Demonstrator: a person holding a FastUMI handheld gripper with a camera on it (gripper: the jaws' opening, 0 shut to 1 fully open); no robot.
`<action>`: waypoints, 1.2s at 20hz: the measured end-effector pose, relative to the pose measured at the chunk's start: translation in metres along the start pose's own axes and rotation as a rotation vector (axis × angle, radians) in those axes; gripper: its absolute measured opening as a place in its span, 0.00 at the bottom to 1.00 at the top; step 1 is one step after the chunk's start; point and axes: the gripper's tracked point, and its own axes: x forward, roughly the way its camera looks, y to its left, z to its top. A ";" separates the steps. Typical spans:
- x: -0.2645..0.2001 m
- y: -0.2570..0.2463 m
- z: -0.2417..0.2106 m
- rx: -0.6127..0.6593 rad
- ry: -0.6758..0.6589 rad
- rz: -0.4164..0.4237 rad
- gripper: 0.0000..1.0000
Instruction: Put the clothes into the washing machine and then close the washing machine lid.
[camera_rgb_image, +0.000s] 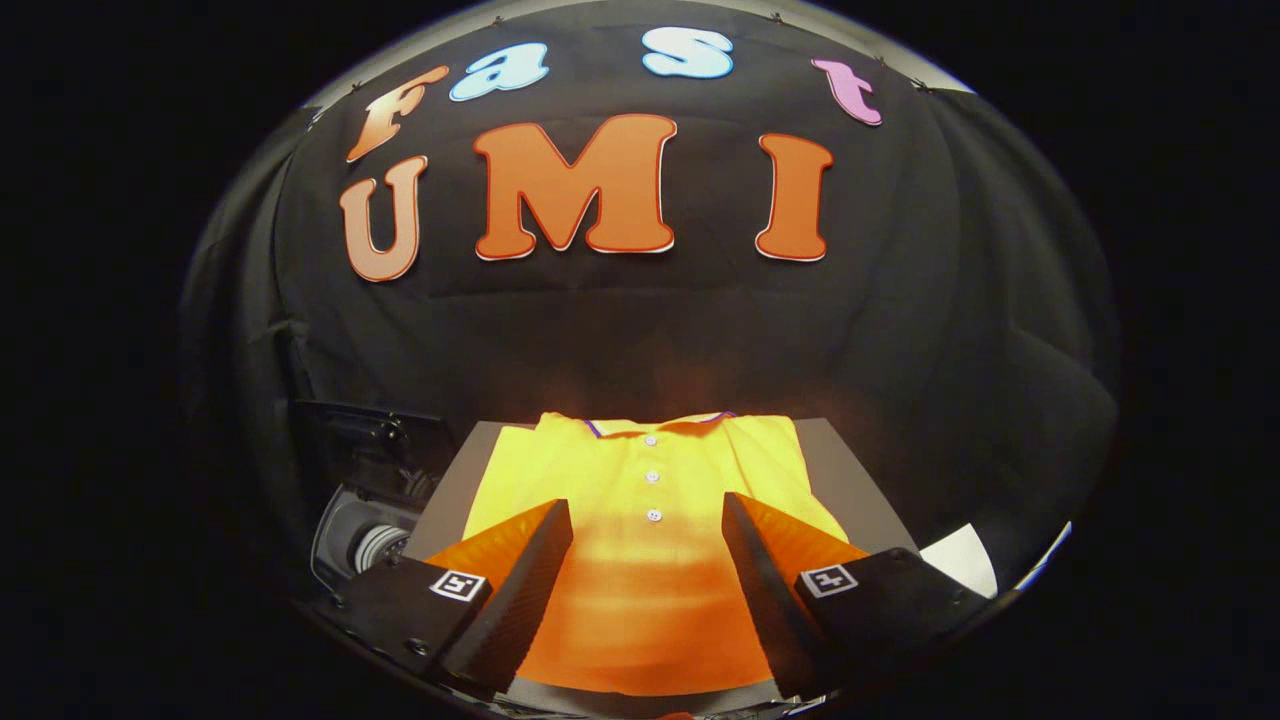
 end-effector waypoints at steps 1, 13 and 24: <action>0.004 -0.002 -0.004 -0.014 0.015 -0.009 0.99; 0.032 -0.003 -0.041 0.043 0.130 0.049 0.99; 0.030 0.001 -0.041 0.039 0.124 0.062 0.50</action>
